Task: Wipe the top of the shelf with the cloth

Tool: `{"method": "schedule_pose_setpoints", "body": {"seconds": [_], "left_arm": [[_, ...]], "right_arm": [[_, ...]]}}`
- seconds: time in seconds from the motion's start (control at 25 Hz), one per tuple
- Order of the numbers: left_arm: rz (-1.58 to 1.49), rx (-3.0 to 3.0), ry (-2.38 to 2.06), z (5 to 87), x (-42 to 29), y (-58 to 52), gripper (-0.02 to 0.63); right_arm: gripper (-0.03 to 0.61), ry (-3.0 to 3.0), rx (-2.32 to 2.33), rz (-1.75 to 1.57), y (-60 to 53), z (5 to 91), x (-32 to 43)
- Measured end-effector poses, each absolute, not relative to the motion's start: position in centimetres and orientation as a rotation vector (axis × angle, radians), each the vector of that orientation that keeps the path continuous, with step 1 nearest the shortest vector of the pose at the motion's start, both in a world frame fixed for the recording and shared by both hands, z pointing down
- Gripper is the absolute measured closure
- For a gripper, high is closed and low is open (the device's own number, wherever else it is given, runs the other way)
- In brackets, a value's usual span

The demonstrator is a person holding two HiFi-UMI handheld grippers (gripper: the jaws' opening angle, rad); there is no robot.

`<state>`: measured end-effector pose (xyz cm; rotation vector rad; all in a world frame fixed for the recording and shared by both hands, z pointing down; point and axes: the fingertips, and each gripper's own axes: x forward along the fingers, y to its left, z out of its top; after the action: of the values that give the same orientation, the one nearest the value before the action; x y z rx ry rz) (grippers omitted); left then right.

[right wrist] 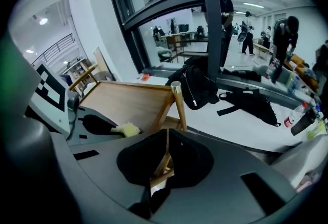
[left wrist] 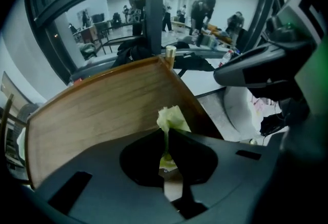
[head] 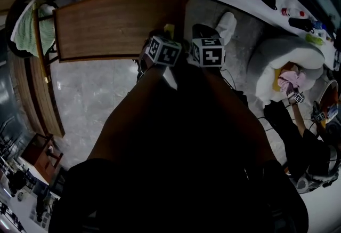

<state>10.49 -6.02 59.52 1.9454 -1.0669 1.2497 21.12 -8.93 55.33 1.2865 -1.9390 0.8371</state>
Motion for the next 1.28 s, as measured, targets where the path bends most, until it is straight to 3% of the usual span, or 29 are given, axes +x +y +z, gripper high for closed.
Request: {"method": "schedule_pose_setpoints", "body": {"seconds": [0.24,0.44,0.68,1.0,1.28], "left_arm": [[1.22,2.02,-0.986,59.2,12.8,-5.6,0.597],[0.956,1.949,-0.931,59.0,10.3,-6.3,0.595],[0.83,1.877,-1.128,57.2,-4.8,-7.1,0.595],[0.943,1.683,-1.393,56.2,-30.2,-4.1,0.595],[1.036,1.519,-1.521,59.3,-40.2,-2.4,0.595]], "right_arm": [[0.552,-1.932,1.278,0.808,-9.5,55.3,19.8],[0.552,-1.962,1.249,0.789,-10.0,54.6,15.9],[0.552,-2.013,1.18,0.8,-9.3,53.9,7.4],[0.552,-2.115,1.049,0.791,-8.2,54.7,-7.8],[0.552,-2.131,1.026,0.788,-7.9,55.3,-14.3]]}}
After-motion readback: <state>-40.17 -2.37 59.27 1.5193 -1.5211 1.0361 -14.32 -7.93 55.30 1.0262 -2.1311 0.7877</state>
